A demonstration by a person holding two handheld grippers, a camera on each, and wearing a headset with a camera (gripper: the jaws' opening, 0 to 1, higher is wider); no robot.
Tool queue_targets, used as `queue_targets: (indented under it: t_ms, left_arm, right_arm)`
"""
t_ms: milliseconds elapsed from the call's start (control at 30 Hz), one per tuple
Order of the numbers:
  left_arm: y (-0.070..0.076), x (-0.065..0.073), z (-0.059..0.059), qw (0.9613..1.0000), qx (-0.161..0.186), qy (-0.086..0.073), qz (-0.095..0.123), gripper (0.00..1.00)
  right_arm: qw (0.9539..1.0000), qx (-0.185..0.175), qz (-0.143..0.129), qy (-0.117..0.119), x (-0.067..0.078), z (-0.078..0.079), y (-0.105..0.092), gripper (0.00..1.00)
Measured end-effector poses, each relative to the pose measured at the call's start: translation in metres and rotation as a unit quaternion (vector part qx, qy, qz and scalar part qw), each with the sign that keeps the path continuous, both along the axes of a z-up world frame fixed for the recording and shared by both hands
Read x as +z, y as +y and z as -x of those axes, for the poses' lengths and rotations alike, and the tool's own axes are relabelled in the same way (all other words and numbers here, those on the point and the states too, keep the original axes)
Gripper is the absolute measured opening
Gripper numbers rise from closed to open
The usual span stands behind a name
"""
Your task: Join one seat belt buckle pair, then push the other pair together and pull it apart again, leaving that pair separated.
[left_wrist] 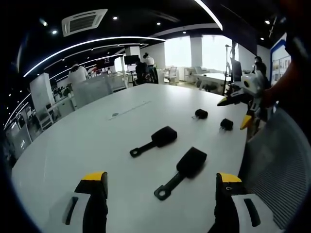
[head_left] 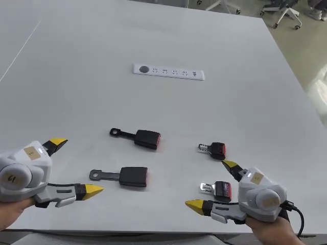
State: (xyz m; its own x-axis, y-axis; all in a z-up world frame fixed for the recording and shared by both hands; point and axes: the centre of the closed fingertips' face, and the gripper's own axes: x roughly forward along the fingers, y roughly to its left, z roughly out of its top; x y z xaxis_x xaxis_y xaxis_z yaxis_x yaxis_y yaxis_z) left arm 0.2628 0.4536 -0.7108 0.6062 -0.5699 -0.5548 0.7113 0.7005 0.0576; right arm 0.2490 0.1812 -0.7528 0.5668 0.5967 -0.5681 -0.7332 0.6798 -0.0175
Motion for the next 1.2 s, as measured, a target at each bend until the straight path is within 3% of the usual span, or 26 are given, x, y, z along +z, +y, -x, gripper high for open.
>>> queue_targets:
  t_ms: [467, 1200]
  left_arm:
    - [0.0004, -0.0005, 0.0047, 1.0, -0.002, 0.002, -0.001, 0.95]
    - [-0.0067, -0.0047, 0.0, 0.9999, -0.01, 0.007, 0.0, 0.95]
  right_arm:
    - [1.0, 0.0, 0.004, 0.003, -0.0009, 0.006, -0.0031, 0.96]
    - [1.0, -0.007, 0.004, 0.005, -0.0019, 0.0038, -0.0071, 0.95]
